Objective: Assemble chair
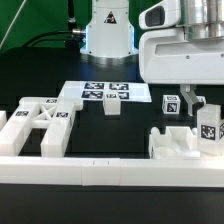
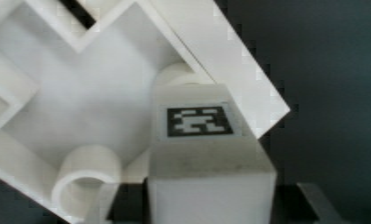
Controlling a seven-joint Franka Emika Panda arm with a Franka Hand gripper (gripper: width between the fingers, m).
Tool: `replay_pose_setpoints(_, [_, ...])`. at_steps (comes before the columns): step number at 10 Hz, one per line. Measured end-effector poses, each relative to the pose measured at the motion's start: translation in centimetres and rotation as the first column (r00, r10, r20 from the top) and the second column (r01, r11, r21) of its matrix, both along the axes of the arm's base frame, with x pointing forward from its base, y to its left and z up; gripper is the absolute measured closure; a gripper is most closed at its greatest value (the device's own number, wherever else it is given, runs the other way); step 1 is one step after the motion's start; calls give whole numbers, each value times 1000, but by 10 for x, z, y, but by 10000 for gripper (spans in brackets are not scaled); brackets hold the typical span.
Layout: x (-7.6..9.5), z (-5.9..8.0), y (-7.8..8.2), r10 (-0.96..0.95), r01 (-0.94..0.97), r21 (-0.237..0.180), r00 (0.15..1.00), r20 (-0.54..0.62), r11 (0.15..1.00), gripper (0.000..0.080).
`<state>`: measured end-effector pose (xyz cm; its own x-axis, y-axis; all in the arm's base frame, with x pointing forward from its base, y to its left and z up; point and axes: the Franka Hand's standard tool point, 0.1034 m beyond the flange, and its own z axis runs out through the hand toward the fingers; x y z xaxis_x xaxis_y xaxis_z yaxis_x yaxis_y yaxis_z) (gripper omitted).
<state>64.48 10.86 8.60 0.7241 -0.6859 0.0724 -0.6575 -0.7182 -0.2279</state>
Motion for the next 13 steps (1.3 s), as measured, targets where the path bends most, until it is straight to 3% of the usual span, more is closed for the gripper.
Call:
replay_pose_setpoints(3, [0, 0, -1, -224, 225, 66, 974, -32, 972, 515])
replay_pose_setpoints(5, [-1, -2, 2, -408, 415, 121, 910, -76, 902, 512])
replay_pose_setpoints(8, [-2, -1, 5, -579, 594, 149, 804, -136, 791, 511])
replay_pose_setpoints(9, [-2, -2, 5, -595, 612, 152, 791, -143, 776, 457])
replay_pose_setpoints(10, [-2, -2, 6, -589, 606, 151, 795, -142, 781, 457])
replay_pose_setpoints(11, [-3, -3, 6, -558, 573, 147, 819, -134, 806, 274])
replay_pose_setpoints(12, [-3, -3, 7, -548, 564, 143, 825, -140, 813, 175])
replay_pose_setpoints(13, [-4, -3, 8, -530, 546, 142, 837, -136, 826, 175])
